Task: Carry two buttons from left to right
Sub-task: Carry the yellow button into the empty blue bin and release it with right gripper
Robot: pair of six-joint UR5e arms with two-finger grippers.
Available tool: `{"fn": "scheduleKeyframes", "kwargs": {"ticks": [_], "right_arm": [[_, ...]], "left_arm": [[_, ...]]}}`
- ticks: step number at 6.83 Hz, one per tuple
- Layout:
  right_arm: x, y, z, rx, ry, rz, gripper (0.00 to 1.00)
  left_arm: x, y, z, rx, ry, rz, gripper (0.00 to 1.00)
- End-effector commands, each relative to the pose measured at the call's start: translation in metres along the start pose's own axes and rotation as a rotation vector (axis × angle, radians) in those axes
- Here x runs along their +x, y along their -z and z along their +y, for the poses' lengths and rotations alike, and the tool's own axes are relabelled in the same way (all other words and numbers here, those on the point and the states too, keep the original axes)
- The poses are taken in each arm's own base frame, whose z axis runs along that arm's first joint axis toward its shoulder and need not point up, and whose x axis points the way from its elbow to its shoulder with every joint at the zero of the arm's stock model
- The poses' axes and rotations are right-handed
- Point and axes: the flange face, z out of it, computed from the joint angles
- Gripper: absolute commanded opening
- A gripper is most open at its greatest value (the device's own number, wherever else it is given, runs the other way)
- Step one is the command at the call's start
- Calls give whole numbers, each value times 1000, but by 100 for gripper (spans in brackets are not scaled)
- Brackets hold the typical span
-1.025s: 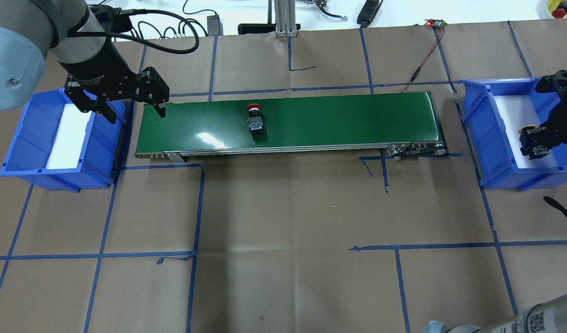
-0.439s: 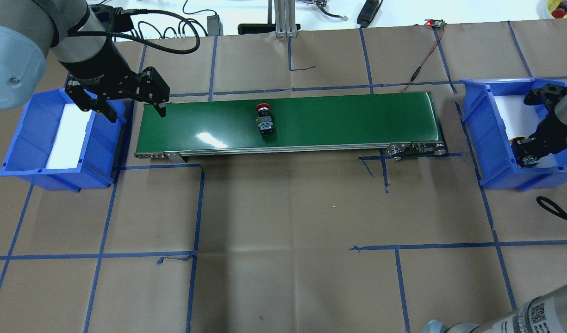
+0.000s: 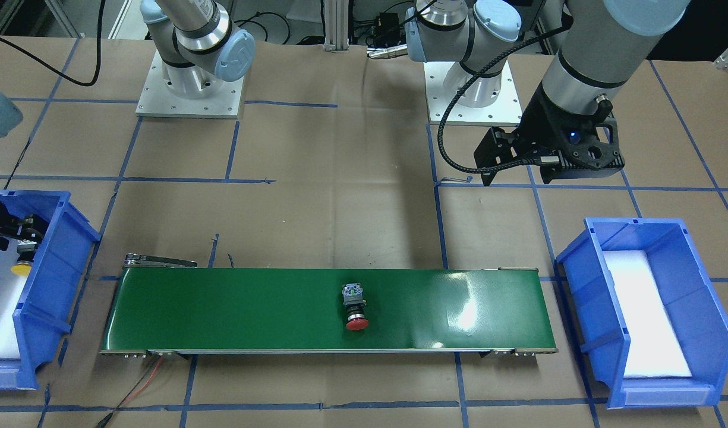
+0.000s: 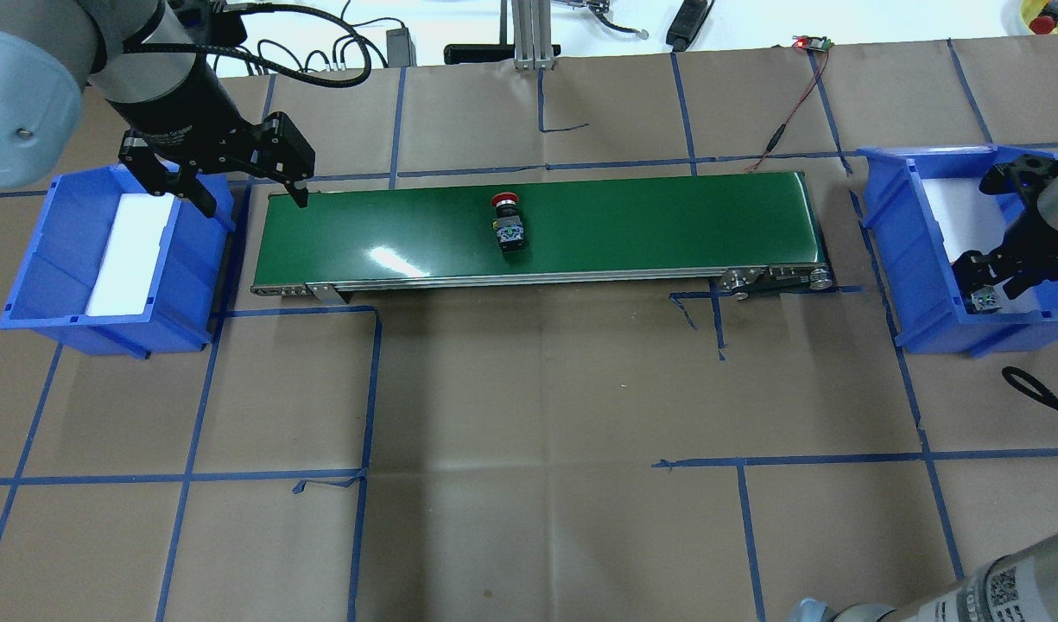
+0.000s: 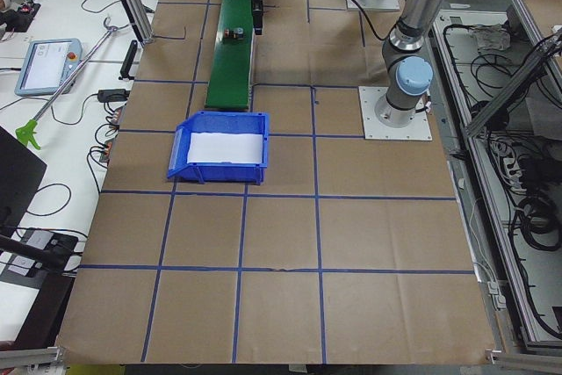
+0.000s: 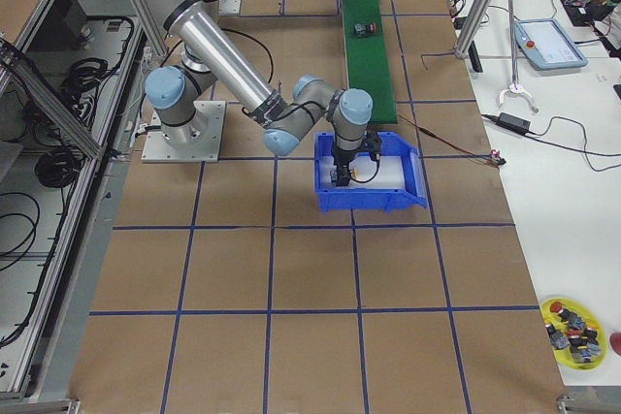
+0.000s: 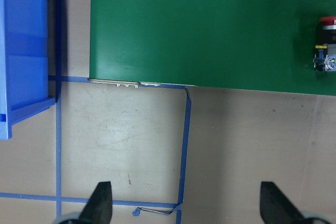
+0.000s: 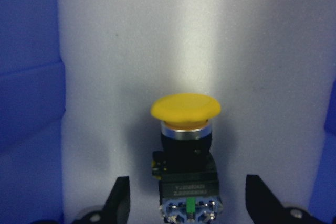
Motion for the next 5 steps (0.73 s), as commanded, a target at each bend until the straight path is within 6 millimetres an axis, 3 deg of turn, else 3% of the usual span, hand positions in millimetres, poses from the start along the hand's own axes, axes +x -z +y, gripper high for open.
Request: {"fn": "scheduleKeyframes", "kwargs": {"ticks": [1,3,5], "right_arm": [[4,25,-5,33,-9,31,99],[10,94,-18,137,-24,103,99],[-25,156,-53,132,-89,77,99]], "left_arm": [[0,0,-1,-5,0,-1,100],[0,1,0,-6,0,-1,100],[0,0,0,-9,0,-1,100]]}}
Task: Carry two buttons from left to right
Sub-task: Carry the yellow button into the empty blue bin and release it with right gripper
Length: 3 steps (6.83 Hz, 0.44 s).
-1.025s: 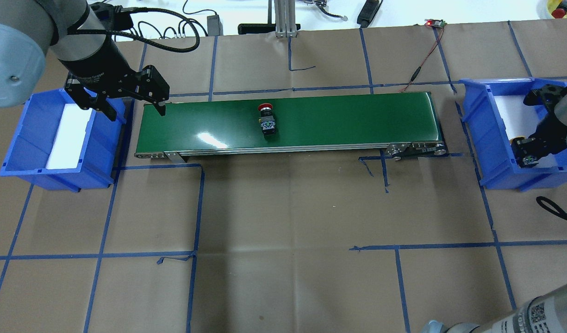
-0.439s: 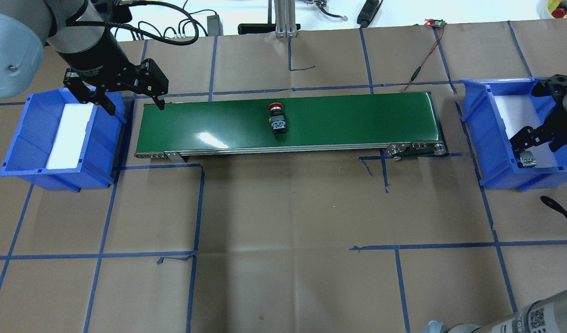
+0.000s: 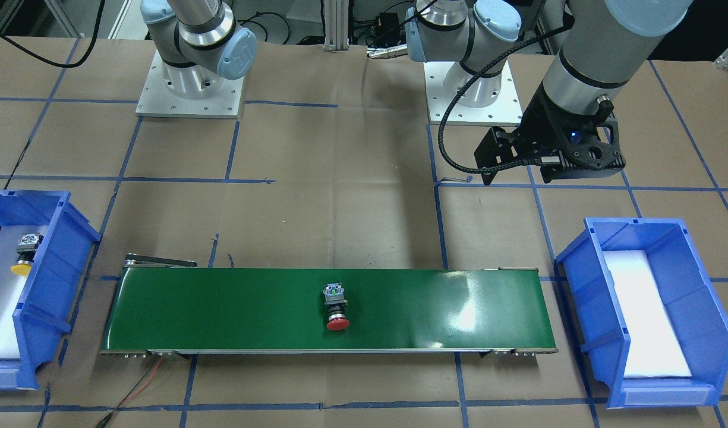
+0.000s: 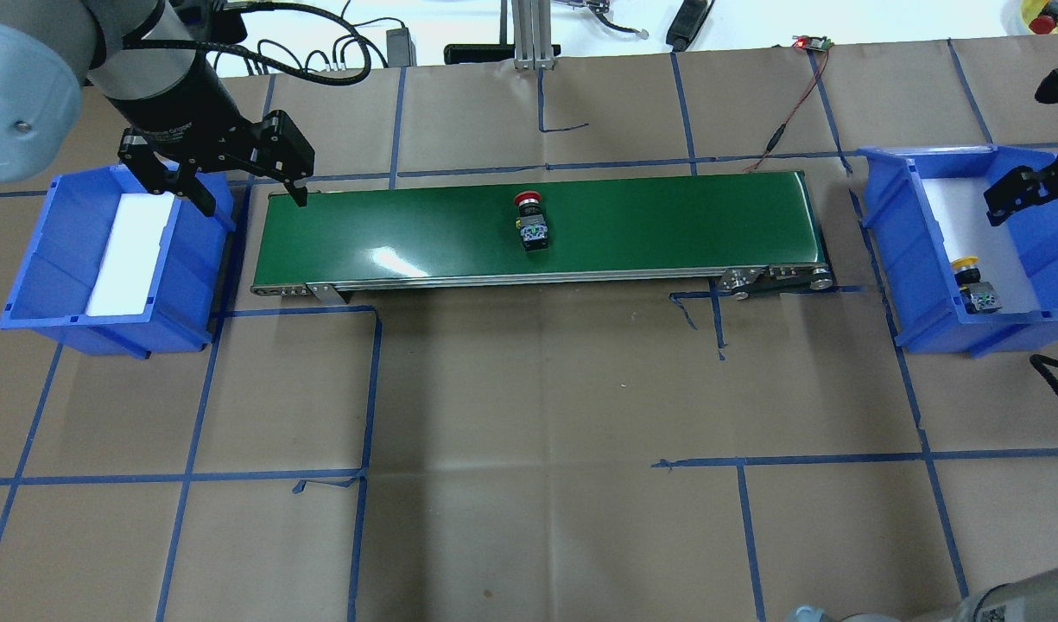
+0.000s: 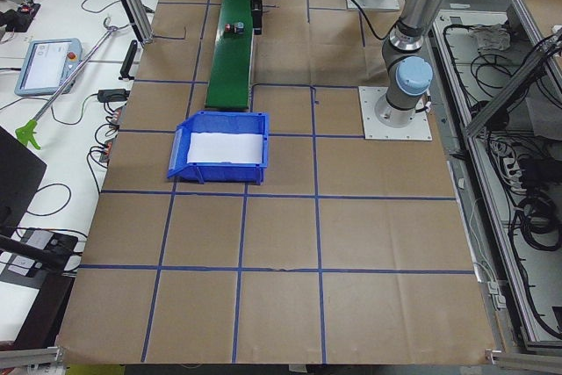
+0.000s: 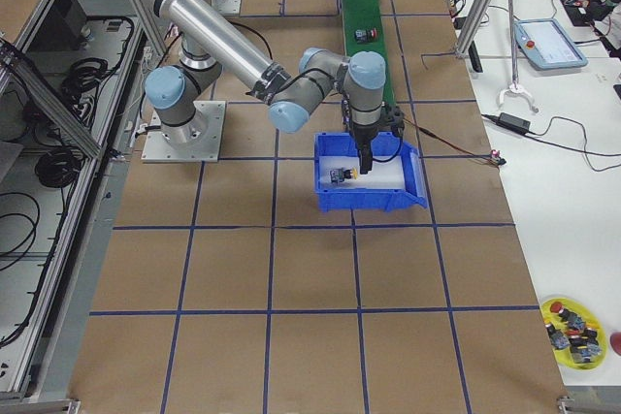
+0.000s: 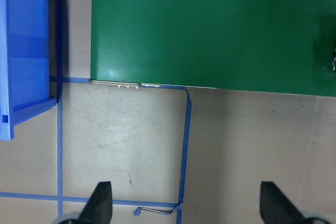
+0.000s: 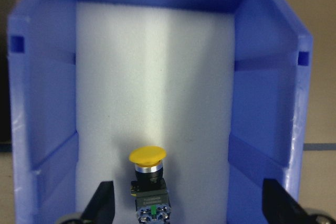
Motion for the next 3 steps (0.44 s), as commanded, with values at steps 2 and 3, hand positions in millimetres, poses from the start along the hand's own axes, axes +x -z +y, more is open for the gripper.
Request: {"fn": "scheduleKeyframes", "kwargs": {"ticks": [2,3], "right_arm": [[-88,69,-43,-76,-117,-99,99],[-137,77,-49,-80,-111,-103,99]], "left_arm": [[0,1,0,0,0,0,100],[0,1,0,0,0,0,100]]}}
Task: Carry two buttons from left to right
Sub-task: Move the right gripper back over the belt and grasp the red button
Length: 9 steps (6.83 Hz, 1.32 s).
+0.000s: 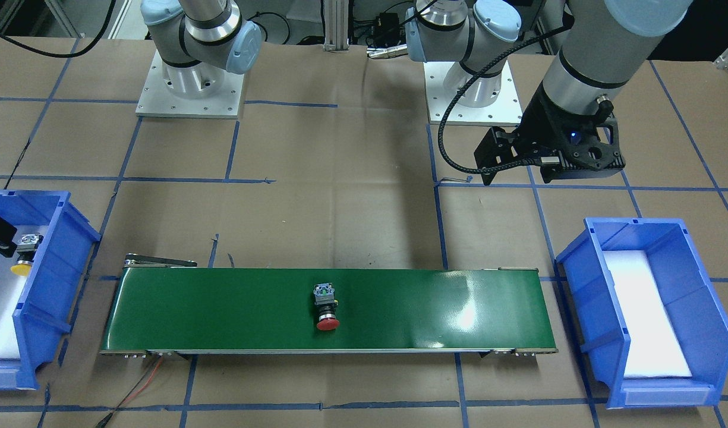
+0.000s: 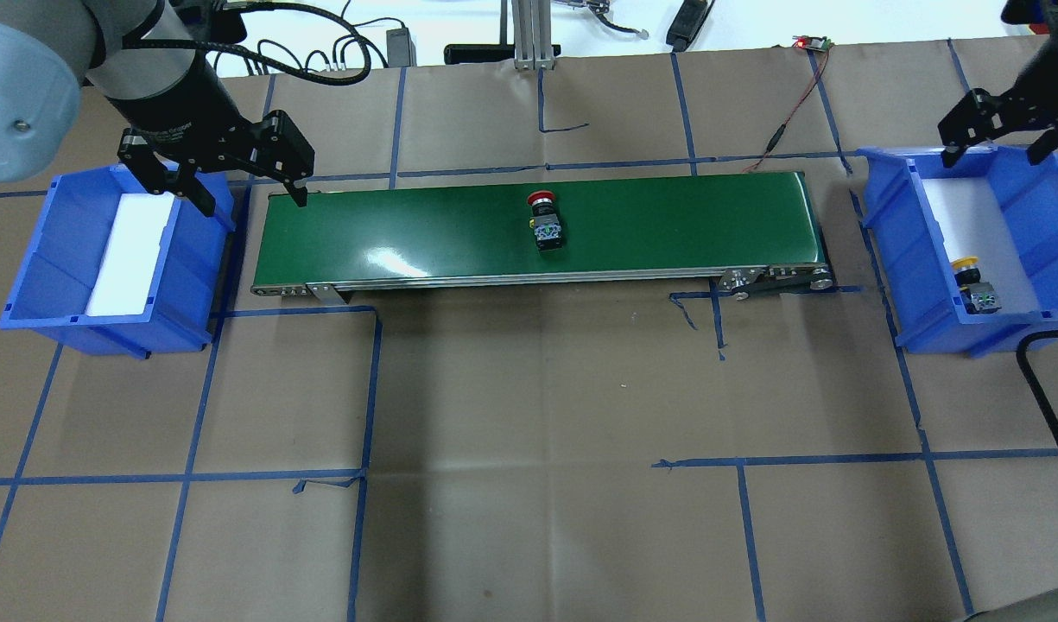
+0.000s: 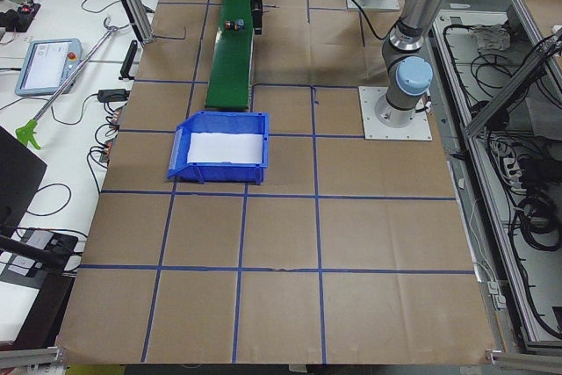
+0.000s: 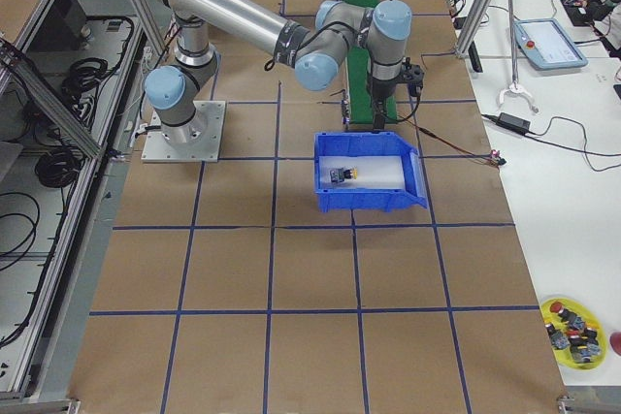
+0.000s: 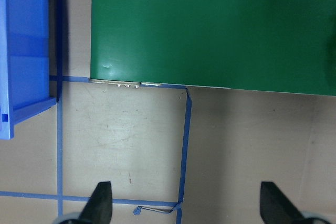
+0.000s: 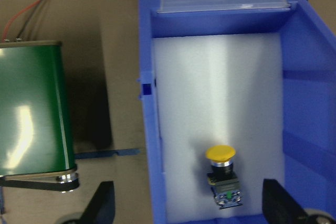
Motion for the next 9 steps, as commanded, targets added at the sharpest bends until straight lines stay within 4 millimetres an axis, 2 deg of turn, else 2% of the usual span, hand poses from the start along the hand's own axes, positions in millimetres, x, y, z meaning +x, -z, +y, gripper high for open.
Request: {"fn": "scheduleKeyframes", "kwargs": {"ticks": [1,2,3,4,6,9], "right_arm": [[-106,19,4,-4,10,-17,99],[-151,30,16,12,-2,-17,99],[-181,34,25,16,11,-19,99],[-198,36,29,20,24,-23,99],[-221,40,35,29,40,-24,99],[-222,39,35,26,40,-27,99]], "left_arm": [[0,3,-2,5,0,0,100],[0,6,-3,-12,2,0,100],[2,6,-2,-15,-1,0,100],[3,5,-2,-18,-3,0,100],[3,3,0,-21,-3,0,100],[3,3,0,-20,-3,0,100]]}}
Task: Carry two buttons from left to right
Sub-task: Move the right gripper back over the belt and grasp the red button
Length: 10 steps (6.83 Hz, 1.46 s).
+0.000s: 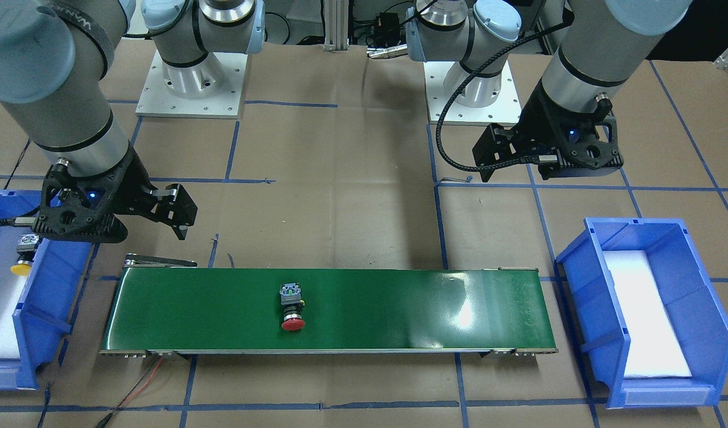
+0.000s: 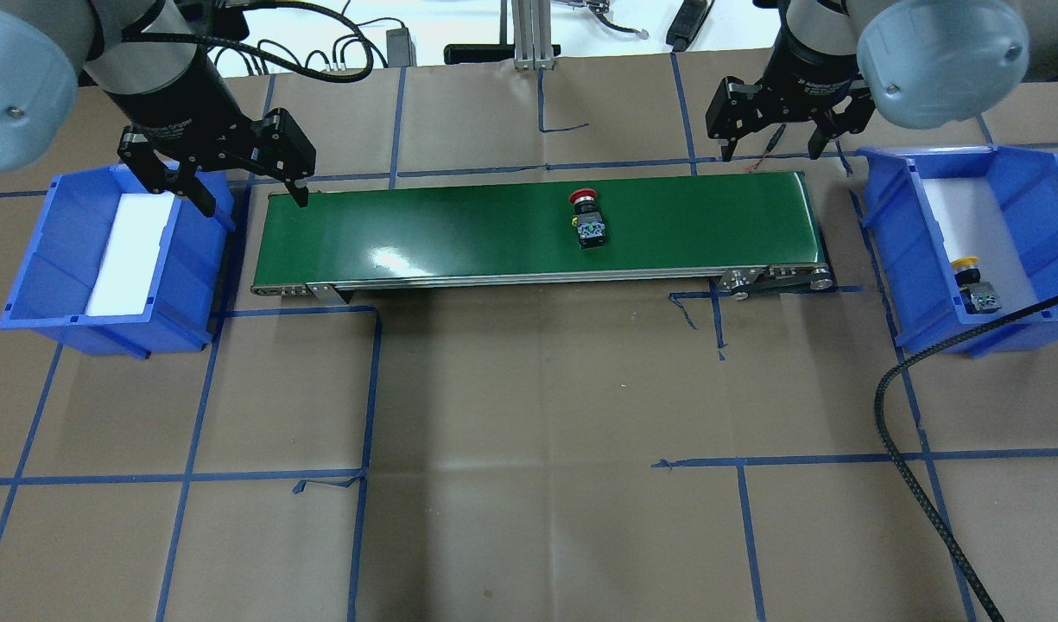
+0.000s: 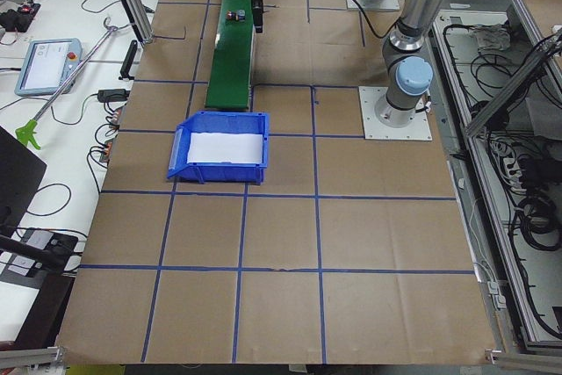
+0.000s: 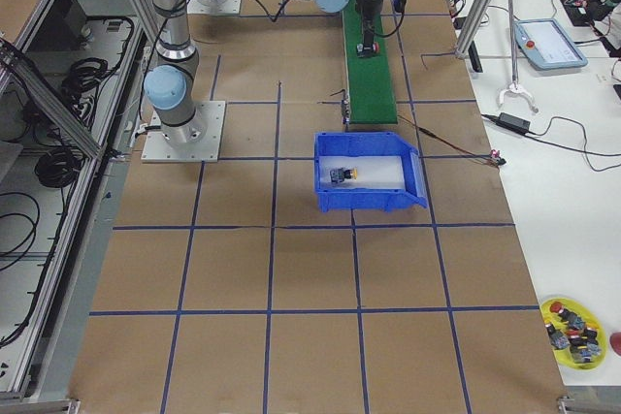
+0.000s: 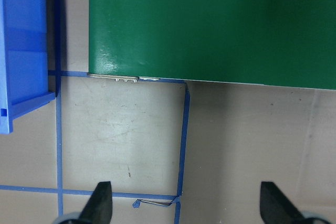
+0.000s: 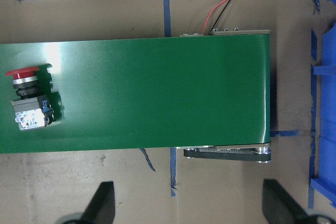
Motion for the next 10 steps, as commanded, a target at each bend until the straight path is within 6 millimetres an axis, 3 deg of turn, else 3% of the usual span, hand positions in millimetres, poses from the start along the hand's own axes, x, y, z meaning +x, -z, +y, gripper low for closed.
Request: {"fn": "scheduleKeyframes", "kwargs": {"ticks": [1,10], "right_arm": [[-1,-6,-1,-10,1,-2,99],[-10,-86,-26,-69,-30,-67,99]], "left_arm": [[0,0,0,0,0,0,100],[0,0,-1,0,-2,0,100]]}}
